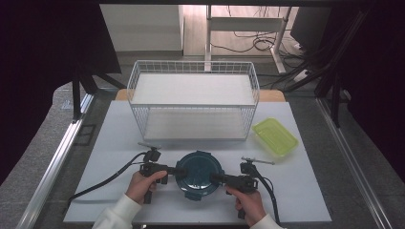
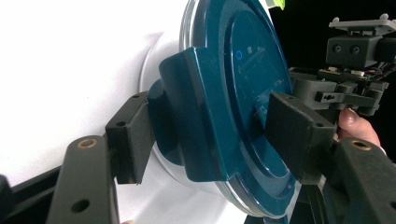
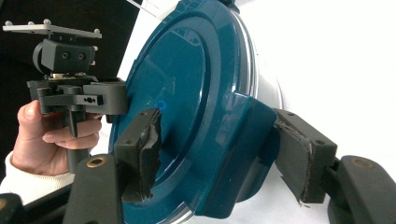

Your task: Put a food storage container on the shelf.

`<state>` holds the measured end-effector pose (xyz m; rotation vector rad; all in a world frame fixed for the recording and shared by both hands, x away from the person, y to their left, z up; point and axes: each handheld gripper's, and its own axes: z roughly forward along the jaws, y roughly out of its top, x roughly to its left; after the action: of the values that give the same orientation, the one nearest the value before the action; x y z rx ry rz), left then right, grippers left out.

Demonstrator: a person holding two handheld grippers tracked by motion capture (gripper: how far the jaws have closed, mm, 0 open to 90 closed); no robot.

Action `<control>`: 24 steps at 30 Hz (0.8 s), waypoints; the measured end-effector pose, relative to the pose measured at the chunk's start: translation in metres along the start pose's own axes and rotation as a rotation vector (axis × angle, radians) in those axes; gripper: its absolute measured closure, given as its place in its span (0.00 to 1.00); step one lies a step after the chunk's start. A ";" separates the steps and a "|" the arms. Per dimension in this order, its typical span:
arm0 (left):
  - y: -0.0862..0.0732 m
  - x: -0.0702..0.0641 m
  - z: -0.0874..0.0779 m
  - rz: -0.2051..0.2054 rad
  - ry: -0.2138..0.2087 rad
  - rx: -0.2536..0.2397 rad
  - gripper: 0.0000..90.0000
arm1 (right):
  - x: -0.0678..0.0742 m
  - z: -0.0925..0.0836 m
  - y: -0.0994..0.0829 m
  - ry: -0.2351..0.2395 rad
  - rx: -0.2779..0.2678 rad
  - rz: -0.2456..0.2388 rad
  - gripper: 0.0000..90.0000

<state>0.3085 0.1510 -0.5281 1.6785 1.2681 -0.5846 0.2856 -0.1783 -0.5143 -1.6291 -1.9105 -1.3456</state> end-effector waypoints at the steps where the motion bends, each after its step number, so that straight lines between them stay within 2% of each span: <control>1: 0.000 -0.001 0.000 -0.002 0.002 -0.003 0.39 | 0.000 0.000 0.000 0.000 0.002 0.003 0.40; 12: -0.006 -0.009 -0.007 0.012 0.015 -0.029 0.44 | 0.003 -0.004 -0.001 0.005 -0.009 0.022 0.43; 24: -0.010 -0.013 -0.010 0.012 0.004 -0.060 0.49 | 0.005 -0.009 -0.001 0.007 -0.027 0.009 0.45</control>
<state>0.2933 0.1539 -0.5165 1.6376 1.2657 -0.5305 0.2799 -0.1821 -0.5068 -1.6410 -1.8868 -1.3784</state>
